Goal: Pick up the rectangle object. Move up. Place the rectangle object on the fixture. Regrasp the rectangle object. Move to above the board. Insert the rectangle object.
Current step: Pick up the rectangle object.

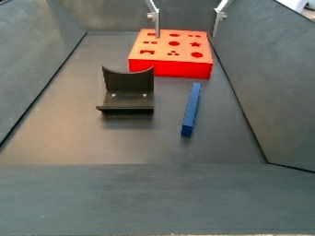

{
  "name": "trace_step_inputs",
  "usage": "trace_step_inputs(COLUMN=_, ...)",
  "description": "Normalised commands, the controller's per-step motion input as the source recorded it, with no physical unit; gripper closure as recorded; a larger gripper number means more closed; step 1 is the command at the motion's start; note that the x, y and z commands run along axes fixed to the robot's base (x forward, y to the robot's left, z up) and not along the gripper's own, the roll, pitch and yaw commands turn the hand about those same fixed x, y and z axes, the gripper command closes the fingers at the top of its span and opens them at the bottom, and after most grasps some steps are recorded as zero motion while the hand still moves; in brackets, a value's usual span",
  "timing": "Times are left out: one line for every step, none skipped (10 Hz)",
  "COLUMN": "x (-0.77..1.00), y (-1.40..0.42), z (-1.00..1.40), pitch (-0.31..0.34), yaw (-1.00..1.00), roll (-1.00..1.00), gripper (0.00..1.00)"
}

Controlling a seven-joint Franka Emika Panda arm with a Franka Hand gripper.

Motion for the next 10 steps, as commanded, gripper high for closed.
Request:
trace_step_inputs(x=0.00, y=0.00, z=-0.04, pitch=0.000, yaw=0.00, roll=0.03, gripper=0.00)
trace_step_inputs(x=0.00, y=-0.11, z=-0.57, pitch=0.000, yaw=0.00, roll=0.24, gripper=0.00)
trace_step_inputs(x=0.00, y=-0.16, z=-0.83, pitch=-0.046, yaw=0.00, roll=0.26, gripper=0.00)
trace_step_inputs(x=0.00, y=-0.29, z=-0.86, pitch=-0.040, yaw=-0.08, roll=0.26, gripper=0.00)
trace_step_inputs(x=0.00, y=-0.27, z=-0.83, pitch=-0.024, yaw=-0.11, roll=0.28, gripper=0.00)
trace_step_inputs(x=0.00, y=-0.28, z=-0.83, pitch=-0.023, yaw=-0.11, roll=0.28, gripper=0.00)
trace_step_inputs(x=0.00, y=-0.27, z=-0.83, pitch=-0.037, yaw=-0.09, roll=0.28, gripper=0.00)
trace_step_inputs(x=-0.02, y=-0.27, z=-0.83, pitch=-0.046, yaw=-0.07, roll=0.28, gripper=0.00)
trace_step_inputs(x=-0.05, y=-0.25, z=-0.82, pitch=-0.044, yaw=-0.06, roll=0.28, gripper=0.00)
trace_step_inputs(x=-0.05, y=-0.24, z=-0.83, pitch=-0.044, yaw=-0.08, roll=0.28, gripper=0.00)
